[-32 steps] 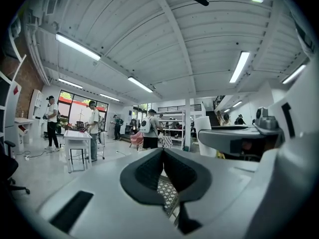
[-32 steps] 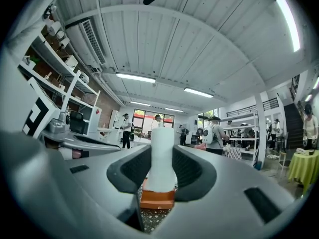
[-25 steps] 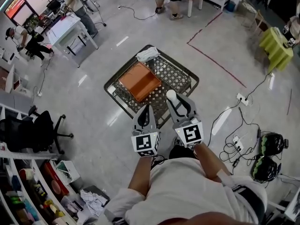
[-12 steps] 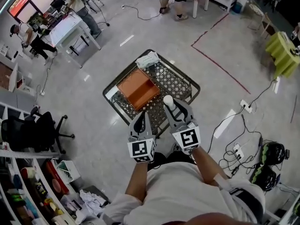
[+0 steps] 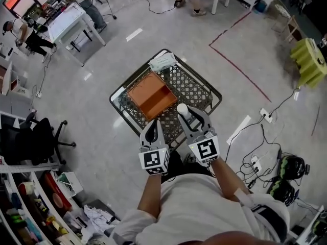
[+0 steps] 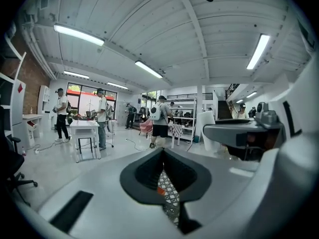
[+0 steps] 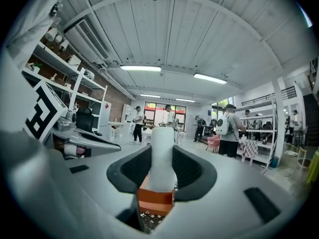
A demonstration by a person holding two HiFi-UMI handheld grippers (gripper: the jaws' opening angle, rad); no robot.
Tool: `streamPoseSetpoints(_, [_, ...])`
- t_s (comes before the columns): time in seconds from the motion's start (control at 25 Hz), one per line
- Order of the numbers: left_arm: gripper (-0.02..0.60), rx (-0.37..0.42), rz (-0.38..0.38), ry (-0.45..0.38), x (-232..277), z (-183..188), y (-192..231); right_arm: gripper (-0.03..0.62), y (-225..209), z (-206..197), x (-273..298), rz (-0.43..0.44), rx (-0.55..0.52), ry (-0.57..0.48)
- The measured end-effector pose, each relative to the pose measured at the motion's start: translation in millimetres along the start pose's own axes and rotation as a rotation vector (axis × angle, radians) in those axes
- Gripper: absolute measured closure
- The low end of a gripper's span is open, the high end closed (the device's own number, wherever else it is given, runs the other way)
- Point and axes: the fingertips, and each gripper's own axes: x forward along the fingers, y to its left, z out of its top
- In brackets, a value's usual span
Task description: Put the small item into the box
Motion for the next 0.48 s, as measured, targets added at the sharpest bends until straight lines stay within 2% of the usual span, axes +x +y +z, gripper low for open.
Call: streamPoseSetpoints(0.48, [0.572, -0.075, -0.002, 0.013, 64, -5, 115, 0.47, 26, -9, 124, 0.075, -0.051, 0.111])
